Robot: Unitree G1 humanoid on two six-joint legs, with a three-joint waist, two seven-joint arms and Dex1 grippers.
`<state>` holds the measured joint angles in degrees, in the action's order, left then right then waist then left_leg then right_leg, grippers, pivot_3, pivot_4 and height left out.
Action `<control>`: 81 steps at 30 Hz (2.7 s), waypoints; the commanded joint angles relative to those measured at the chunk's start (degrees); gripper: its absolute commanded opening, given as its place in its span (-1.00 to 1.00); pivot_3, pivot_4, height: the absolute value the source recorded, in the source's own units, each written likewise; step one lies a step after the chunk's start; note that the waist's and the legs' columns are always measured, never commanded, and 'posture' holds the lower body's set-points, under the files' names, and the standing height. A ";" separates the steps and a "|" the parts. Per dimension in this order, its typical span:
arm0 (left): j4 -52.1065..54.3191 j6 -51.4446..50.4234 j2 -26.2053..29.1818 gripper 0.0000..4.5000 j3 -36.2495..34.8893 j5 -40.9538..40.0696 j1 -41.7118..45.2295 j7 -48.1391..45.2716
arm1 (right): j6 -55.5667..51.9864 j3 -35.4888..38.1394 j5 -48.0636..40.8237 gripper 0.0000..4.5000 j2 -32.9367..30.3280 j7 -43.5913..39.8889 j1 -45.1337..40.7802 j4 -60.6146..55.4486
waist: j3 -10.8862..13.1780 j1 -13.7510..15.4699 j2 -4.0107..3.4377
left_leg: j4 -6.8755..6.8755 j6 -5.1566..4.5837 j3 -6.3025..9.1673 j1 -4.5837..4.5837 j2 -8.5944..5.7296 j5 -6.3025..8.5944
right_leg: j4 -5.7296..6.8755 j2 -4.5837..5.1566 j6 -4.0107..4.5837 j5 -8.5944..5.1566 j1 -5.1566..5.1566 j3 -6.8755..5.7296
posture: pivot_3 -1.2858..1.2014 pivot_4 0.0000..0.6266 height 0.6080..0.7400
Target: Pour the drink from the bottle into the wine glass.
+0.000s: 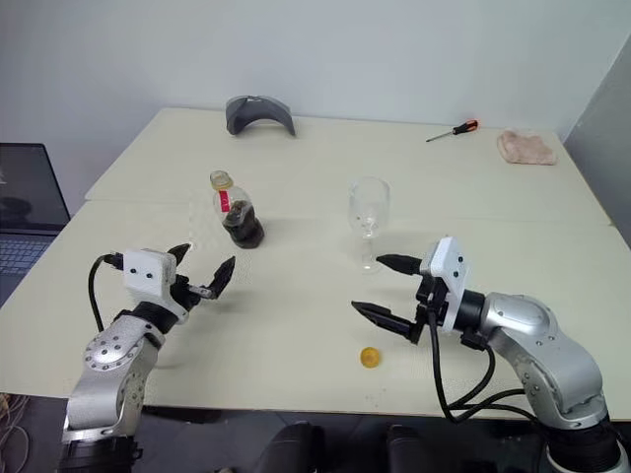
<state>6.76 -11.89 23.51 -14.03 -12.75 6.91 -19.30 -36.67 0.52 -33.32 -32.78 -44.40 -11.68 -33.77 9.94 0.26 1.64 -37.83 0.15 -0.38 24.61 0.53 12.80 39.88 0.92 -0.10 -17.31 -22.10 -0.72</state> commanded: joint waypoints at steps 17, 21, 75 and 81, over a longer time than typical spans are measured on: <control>-21.03 5.17 0.90 1.00 4.85 5.19 16.72 -1.80 | 0.52 -0.64 -1.17 0.99 -0.82 0.91 0.62 -2.99 | 0.00 -0.26 0.02 | 0.01 0.00 0.03 0.01 0.01 0.00 | 0.02 -0.03 0.00 0.00 -0.02 -0.04 | 0.03 -0.52 1.00; -23.20 5.63 0.93 1.00 5.39 5.68 19.43 -2.02 | 0.46 -0.52 -1.41 0.99 -0.97 0.93 0.56 -3.29 | 0.00 -0.29 0.02 | 0.00 0.00 0.01 0.01 0.01 0.00 | 0.01 -0.03 0.00 0.00 -0.02 -0.03 | 0.03 -0.52 1.00; -34.79 14.04 -3.56 -0.65 20.24 14.78 47.43 -9.27 | -1.03 2.14 2.41 1.00 4.86 21.05 -6.62 -3.08 | 0.04 -0.41 0.08 | -0.03 0.03 -0.02 0.11 -0.03 -0.02 | 0.04 -0.05 -0.01 0.01 -0.12 0.03 | 0.03 -0.52 1.00; -43.55 24.38 -3.30 -0.65 24.32 22.00 53.42 -6.60 | -4.76 1.25 2.42 1.00 6.87 24.22 -9.29 -3.04 | 0.04 -0.39 0.08 | -0.02 0.02 -0.04 0.14 0.01 -0.02 | 0.05 -0.11 -0.01 0.01 -0.18 0.05 | 0.03 -0.52 1.00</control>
<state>-36.71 8.55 19.78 9.84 7.55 57.79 -27.24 -40.99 1.65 -30.69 -26.13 -20.97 -20.01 -35.32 9.98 -0.13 1.72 -37.85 0.17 -0.41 24.75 0.54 12.78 39.92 0.81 -0.12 -17.31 -22.27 -0.67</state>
